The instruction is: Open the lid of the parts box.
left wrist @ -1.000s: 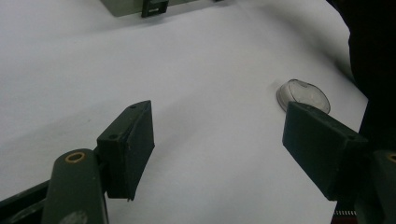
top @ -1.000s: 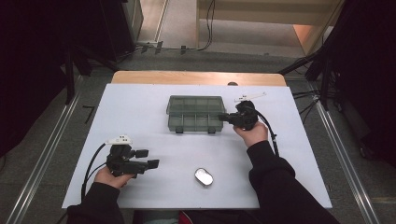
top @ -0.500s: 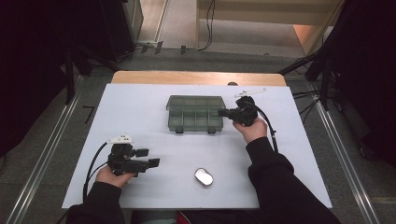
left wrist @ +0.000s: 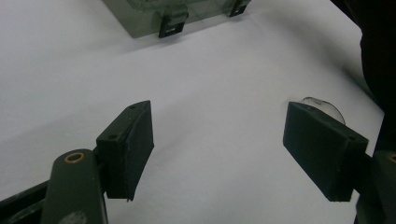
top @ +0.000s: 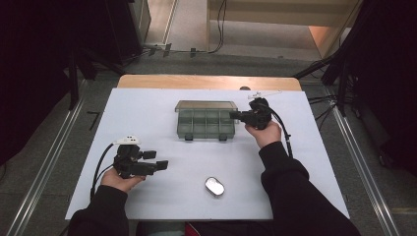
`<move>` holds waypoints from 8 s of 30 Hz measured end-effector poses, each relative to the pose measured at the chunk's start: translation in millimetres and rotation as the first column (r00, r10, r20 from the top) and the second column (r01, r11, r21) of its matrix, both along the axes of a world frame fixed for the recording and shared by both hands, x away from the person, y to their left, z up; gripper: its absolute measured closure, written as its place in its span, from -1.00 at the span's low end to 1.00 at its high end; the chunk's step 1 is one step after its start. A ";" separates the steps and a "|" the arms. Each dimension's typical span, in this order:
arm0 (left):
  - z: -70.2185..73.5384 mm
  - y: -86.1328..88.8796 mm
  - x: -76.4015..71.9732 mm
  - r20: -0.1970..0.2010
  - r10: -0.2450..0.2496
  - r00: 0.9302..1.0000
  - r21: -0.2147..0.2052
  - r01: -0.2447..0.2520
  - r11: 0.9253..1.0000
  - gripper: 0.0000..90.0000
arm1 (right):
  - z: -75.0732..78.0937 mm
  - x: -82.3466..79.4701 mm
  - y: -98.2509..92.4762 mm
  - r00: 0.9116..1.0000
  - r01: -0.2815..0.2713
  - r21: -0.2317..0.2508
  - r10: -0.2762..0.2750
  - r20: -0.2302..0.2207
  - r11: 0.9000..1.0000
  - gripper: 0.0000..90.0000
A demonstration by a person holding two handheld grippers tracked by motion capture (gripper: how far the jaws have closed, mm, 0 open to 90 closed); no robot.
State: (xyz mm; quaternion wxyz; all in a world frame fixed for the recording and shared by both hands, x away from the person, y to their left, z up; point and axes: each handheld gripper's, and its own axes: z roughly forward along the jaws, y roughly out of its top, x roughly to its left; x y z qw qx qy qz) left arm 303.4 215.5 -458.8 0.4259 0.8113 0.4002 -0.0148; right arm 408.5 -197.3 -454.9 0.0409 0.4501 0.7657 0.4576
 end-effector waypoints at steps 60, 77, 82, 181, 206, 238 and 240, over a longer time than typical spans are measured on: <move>23.0 -29.2 112.7 0.052 0.071 0.996 0.018 -0.072 0.997 -0.41 | 8.0 6.5 1.8 1.000 -0.005 0.026 0.005 -0.023 1.000 0.94; 13.4 -43.6 136.9 0.071 0.092 0.993 0.032 -0.094 0.995 -0.35 | 8.3 6.5 3.0 1.000 -0.001 0.028 0.001 -0.023 1.000 0.94; 11.5 -48.2 142.2 0.077 0.089 0.993 0.064 -0.094 0.993 -0.27 | 8.4 6.4 3.8 1.000 0.000 0.027 0.001 -0.022 1.000 0.94; 26.1 -63.9 181.2 0.158 0.125 0.980 0.020 -0.130 0.991 0.14 | 16.0 38.2 7.3 0.974 0.202 -0.059 -0.194 0.112 0.978 0.28; 13.1 -75.3 192.2 0.229 0.226 0.947 -0.032 -0.224 0.974 0.23 | -1.2 59.6 19.1 0.948 0.268 -0.048 -0.255 0.188 0.962 0.14; -12.8 -89.6 212.8 0.226 0.301 0.926 -0.023 -0.304 0.952 0.20 | -16.7 87.4 29.0 0.930 0.336 -0.104 -0.313 0.195 0.936 0.16; -13.8 -90.5 214.0 0.228 0.305 0.924 -0.022 -0.308 0.951 0.20 | -17.9 89.7 29.5 0.928 0.343 -0.103 -0.320 0.189 0.934 0.16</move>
